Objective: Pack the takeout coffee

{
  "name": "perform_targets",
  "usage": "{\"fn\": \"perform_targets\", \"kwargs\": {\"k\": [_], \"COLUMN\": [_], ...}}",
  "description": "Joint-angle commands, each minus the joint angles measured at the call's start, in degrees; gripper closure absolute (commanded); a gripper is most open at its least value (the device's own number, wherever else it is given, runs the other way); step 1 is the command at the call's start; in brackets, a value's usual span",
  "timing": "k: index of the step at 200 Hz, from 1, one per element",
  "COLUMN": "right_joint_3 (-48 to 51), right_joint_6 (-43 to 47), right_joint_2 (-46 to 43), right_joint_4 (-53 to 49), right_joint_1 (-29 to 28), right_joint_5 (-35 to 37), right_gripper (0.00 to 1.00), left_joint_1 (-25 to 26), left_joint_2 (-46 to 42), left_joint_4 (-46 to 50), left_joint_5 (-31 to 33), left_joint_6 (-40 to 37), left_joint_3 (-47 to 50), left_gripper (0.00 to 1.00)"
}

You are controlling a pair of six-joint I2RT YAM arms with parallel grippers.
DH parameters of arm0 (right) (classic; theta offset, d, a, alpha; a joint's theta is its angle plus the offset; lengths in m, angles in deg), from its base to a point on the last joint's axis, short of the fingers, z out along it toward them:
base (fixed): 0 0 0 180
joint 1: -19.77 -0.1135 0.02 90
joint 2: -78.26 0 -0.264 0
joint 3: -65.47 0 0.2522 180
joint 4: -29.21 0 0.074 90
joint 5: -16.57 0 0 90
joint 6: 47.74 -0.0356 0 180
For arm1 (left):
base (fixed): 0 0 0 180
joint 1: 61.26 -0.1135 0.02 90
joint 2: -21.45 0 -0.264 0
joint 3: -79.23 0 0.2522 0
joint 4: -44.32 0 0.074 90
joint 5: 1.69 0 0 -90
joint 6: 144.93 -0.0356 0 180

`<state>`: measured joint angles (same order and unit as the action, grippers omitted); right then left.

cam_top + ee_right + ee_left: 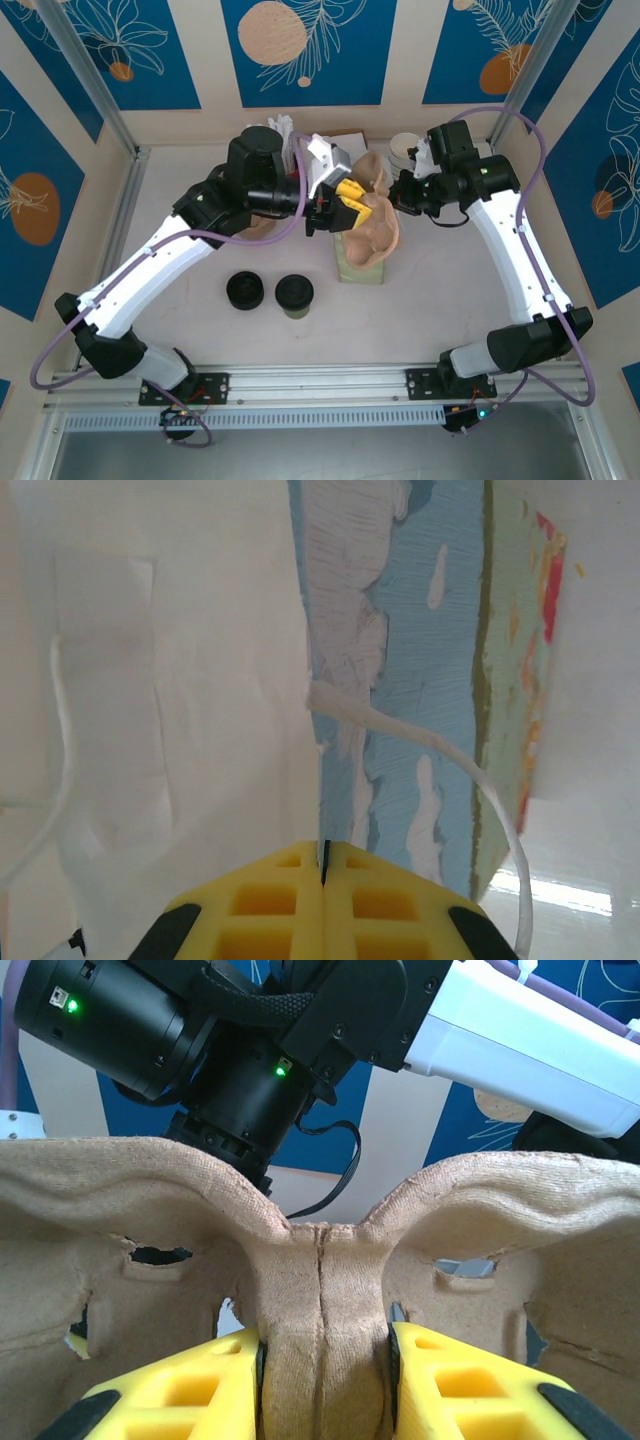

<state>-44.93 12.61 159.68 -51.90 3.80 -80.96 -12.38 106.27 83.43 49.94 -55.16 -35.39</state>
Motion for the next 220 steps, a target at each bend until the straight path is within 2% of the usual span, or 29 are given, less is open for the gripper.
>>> {"fn": "perform_targets", "kwargs": {"k": [1, 87, 179, 220], "right_joint_3": [-0.94, -0.32, 4.51, 5.4], "right_joint_6": [1.43, 2.1, 3.1, 3.22], "right_joint_2": [-1.89, -3.68, -7.58, -8.8], "right_joint_4": [-0.45, -0.41, 0.65, 1.27], "right_joint_1": [-0.75, -1.29, -1.22, -1.12], "right_joint_5": [-2.74, -5.86, -6.97, -8.03], "right_gripper": [0.97, 0.98, 0.98, 0.98], "left_joint_1": [0.6, -0.27, -1.77, -1.99], "left_joint_2": [1.23, 3.16, 3.18, 3.5], "left_joint_4": [-3.37, -7.78, -11.78, -10.32], "left_joint_5": [-2.89, -3.58, -5.58, -4.43], "left_joint_6": [1.42, 2.35, 4.97, 2.96], "left_joint_3": [-0.39, 5.23, 8.93, 9.58], "left_gripper": [0.69, 0.69, 0.69, 0.69]}}
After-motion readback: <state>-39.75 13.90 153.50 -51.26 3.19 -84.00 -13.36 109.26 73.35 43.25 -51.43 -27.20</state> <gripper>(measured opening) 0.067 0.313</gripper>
